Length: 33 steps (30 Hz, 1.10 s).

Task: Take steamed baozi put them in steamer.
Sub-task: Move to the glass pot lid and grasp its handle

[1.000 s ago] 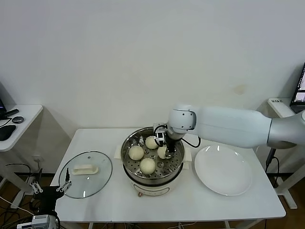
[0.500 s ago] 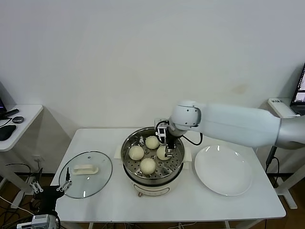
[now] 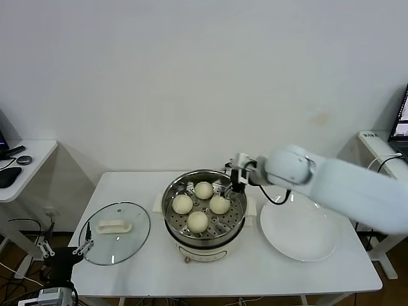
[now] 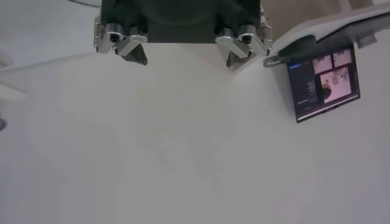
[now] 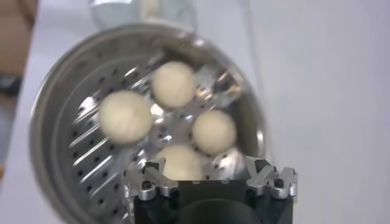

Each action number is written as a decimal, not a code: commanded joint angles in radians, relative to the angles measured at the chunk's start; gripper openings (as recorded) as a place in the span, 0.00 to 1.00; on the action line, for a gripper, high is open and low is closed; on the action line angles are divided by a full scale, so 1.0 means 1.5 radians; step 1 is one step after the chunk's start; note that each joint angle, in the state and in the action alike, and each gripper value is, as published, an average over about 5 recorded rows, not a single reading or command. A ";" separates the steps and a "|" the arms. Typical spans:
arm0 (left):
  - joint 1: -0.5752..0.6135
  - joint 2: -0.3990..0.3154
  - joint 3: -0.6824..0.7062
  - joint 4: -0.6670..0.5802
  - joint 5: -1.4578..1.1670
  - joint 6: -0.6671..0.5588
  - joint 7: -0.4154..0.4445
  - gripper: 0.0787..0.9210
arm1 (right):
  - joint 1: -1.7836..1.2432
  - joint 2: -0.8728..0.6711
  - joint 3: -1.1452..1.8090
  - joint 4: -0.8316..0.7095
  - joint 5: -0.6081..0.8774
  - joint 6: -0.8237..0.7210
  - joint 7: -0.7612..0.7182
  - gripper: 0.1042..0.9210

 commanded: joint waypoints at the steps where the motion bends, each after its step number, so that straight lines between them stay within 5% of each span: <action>1: 0.009 -0.003 0.002 0.002 0.009 -0.050 0.003 0.88 | -0.801 -0.064 0.669 0.095 -0.202 0.312 0.219 0.88; 9: 0.017 -0.018 0.027 0.014 0.030 -0.075 0.005 0.88 | -1.093 0.192 0.927 0.064 -0.405 0.576 0.147 0.88; 17: 0.011 -0.012 0.036 0.052 0.161 -0.089 -0.045 0.88 | -1.169 0.451 1.092 0.055 -0.437 0.672 0.080 0.88; 28: -0.022 0.074 -0.049 0.184 0.785 -0.144 -0.082 0.88 | -1.225 0.488 1.223 0.138 -0.288 0.652 0.122 0.88; 33: -0.071 0.112 -0.038 0.249 0.902 -0.158 -0.078 0.88 | -1.238 0.500 1.230 0.130 -0.276 0.639 0.127 0.88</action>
